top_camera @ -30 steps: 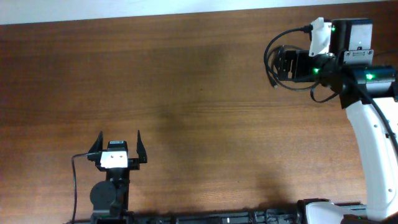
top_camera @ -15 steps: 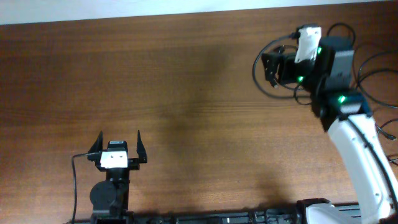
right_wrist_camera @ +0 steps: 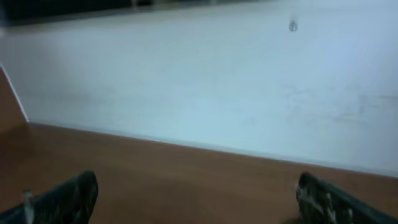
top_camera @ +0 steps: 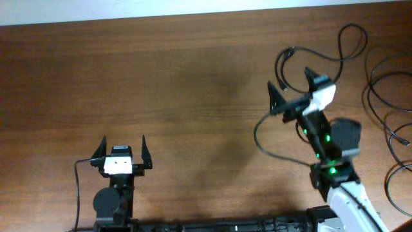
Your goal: Untangle cables
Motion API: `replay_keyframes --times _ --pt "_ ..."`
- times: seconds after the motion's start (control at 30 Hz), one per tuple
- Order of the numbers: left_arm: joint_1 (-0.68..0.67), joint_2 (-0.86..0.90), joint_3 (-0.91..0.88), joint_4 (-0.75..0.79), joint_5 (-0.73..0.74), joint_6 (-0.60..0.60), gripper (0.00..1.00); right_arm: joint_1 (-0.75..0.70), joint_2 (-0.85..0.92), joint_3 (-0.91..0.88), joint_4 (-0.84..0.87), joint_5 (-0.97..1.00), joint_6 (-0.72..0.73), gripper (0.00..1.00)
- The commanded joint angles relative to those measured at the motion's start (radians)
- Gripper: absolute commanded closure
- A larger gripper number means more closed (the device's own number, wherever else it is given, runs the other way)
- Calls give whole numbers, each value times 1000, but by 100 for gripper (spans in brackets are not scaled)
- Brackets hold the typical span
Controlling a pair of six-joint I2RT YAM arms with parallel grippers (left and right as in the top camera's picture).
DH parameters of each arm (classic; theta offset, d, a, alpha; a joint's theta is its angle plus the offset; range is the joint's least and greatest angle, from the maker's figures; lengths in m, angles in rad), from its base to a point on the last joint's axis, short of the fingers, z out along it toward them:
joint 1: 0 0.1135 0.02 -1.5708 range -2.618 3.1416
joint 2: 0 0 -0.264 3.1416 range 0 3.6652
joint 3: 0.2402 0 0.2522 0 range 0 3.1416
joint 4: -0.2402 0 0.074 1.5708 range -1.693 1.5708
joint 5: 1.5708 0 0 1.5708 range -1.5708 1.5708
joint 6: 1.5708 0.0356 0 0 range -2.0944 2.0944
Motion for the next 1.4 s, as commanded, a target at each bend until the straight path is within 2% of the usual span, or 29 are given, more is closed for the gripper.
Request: replay_keyframes --times 0.0,0.23,0.33,0.73,1.0,1.37 --pt "6 -10 -2 -6 14 16 1 6 -71 -144 108 4 7 0" --pt "6 -10 -2 -6 14 16 1 4 -214 -320 153 32 7 0" --pt "6 -10 -2 -6 14 16 1 3 -266 -337 93 53 7 0" --pt "6 -10 -2 -6 14 16 1 3 -589 -337 -453 139 6 0" --pt "6 -10 -2 -6 14 16 1 3 -903 -337 -774 233 4 0" --pt "6 -10 -2 -6 13 16 1 -62 -929 -337 -772 266 -35 0"
